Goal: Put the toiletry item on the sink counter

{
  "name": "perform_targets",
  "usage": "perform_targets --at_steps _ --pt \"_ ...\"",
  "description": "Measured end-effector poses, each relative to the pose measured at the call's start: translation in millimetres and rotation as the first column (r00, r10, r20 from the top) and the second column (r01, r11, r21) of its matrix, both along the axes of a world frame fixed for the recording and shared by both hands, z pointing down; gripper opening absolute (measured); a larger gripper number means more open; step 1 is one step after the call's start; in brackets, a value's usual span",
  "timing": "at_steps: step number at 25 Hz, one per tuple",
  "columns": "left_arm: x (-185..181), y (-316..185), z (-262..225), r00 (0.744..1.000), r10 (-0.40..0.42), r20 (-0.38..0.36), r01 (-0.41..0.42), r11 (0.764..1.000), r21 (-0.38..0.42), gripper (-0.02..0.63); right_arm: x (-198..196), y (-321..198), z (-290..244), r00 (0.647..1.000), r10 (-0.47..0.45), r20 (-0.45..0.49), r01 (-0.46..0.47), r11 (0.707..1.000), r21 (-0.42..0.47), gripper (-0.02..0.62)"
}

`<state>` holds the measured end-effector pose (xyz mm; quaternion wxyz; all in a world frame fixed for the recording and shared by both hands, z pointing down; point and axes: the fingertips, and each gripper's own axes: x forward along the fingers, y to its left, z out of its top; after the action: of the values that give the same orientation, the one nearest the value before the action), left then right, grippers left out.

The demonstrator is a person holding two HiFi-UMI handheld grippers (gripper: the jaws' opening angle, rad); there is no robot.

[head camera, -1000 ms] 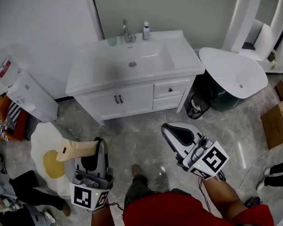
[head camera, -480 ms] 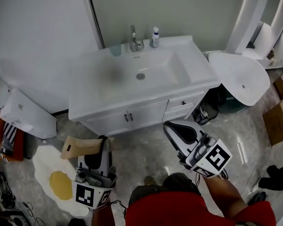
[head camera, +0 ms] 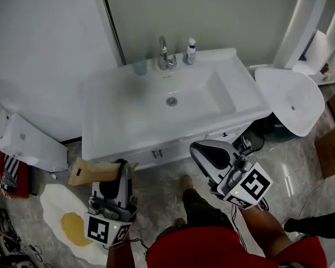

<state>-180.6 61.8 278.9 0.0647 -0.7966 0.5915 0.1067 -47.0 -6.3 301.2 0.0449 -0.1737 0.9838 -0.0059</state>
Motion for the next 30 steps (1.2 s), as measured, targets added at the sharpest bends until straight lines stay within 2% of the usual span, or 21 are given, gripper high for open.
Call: perform_targets --at_steps 12,18,22,25,30 --pt "-44 -134 1 0.995 -0.101 -0.008 0.101 0.995 -0.021 0.035 -35 -133 2 0.995 -0.101 -0.022 0.100 0.995 -0.002 0.029" --pt "-61 -196 -10 0.991 -0.134 0.006 0.134 0.991 0.008 0.035 -41 -182 7 0.991 -0.136 -0.018 0.136 0.991 -0.014 0.029" --pt "-81 -253 -12 0.988 -0.150 0.031 0.149 0.989 0.012 0.035 -46 -218 14 0.990 -0.136 -0.024 0.135 0.990 -0.043 0.029" --pt "-99 -293 -8 0.989 -0.148 0.017 0.148 0.989 0.012 0.035 -50 -234 19 0.992 -0.126 -0.031 0.123 0.990 -0.066 0.029" --pt "-120 -351 3 0.993 -0.113 0.033 0.113 0.994 -0.008 0.035 -63 -251 23 0.996 -0.085 -0.035 0.082 0.994 -0.067 0.029"
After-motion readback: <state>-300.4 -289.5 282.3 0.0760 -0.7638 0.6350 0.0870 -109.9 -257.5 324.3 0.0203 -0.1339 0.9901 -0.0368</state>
